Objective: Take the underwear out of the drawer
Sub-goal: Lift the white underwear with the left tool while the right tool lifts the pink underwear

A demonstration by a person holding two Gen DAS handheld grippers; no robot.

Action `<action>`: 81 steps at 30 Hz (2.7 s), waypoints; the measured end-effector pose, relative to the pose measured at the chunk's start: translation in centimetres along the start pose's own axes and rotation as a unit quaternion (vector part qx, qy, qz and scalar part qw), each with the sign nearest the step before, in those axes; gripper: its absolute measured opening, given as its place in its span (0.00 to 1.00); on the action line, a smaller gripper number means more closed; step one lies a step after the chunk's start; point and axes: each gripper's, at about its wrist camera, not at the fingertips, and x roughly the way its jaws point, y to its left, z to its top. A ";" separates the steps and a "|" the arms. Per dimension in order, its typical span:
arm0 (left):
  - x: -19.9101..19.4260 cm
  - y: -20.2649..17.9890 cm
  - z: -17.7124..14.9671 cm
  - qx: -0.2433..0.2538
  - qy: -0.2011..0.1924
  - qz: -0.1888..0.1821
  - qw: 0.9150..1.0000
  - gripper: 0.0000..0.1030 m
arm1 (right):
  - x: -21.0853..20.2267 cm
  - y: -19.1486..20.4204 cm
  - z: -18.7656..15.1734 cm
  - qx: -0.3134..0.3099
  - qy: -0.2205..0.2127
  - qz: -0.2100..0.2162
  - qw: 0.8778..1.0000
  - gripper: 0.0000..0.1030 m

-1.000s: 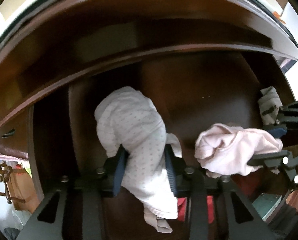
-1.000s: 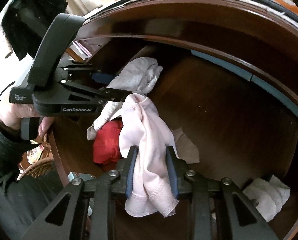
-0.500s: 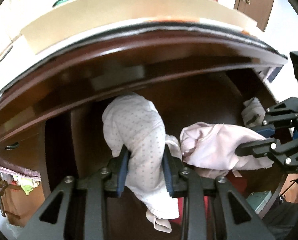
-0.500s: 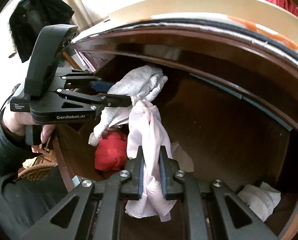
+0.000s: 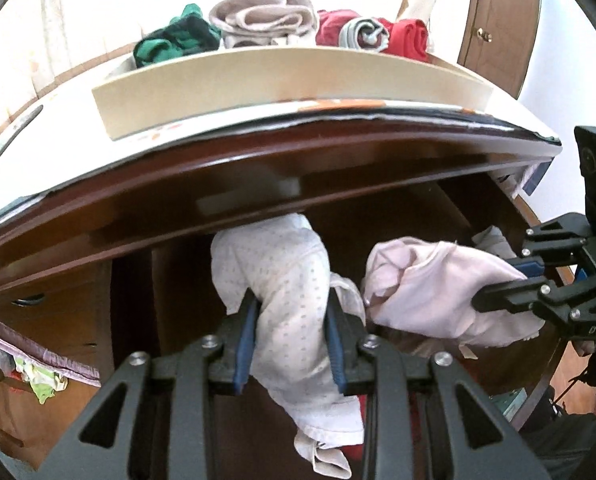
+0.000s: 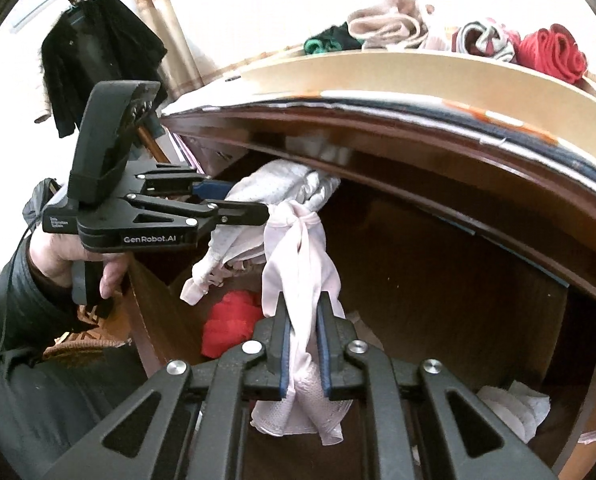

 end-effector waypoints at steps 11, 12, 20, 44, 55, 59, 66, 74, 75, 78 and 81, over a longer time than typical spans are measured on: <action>-0.5 -0.8 -0.9 0.014 -0.009 0.015 1.000 0.27 | -0.5 -0.2 0.2 0.003 -0.027 0.003 1.000 0.12; -0.6 -0.8 -1.1 0.013 -0.010 0.014 1.000 0.27 | -0.5 -0.2 0.2 0.003 -0.028 0.004 1.000 0.12; -0.3 -2.2 -2.1 0.000 -0.022 0.001 1.000 0.27 | -0.4 0.3 0.4 -0.006 -0.036 0.011 0.999 0.12; -3.5 -4.3 -3.9 0.006 -0.104 -0.005 0.995 0.26 | -2.6 1.1 -0.5 -0.033 -0.100 0.004 0.994 0.12; -5.0 -4.8 -3.9 0.012 -0.139 0.000 0.990 0.26 | -3.6 1.4 -0.8 -0.045 -0.137 0.003 0.989 0.12; -5.5 -4.9 -3.9 0.014 -0.155 0.003 0.988 0.26 | -4.1 1.5 -1.0 -0.048 -0.154 0.003 0.987 0.12; -6.6 -5.5 -4.0 0.027 -0.181 0.017 0.983 0.25 | -4.9 1.5 -1.2 -0.047 -0.180 0.004 0.983 0.12; -7.6 -5.8 -3.8 0.029 -0.196 0.015 0.980 0.24 | -5.6 1.4 -1.5 -0.044 -0.202 0.009 0.978 0.12; -7.8 -5.8 -3.8 0.029 -0.200 0.015 0.979 0.24 | -5.7 1.3 -1.6 -0.043 -0.206 0.009 0.978 0.12; -8.4 -5.8 -3.7 0.030 -0.211 0.018 0.977 0.24 | -6.0 1.1 -1.7 -0.041 -0.217 0.010 0.975 0.12; -8.8 -6.0 -3.7 0.031 -0.219 0.021 0.975 0.24 | -6.3 1.2 -1.9 -0.041 -0.226 0.007 0.973 0.12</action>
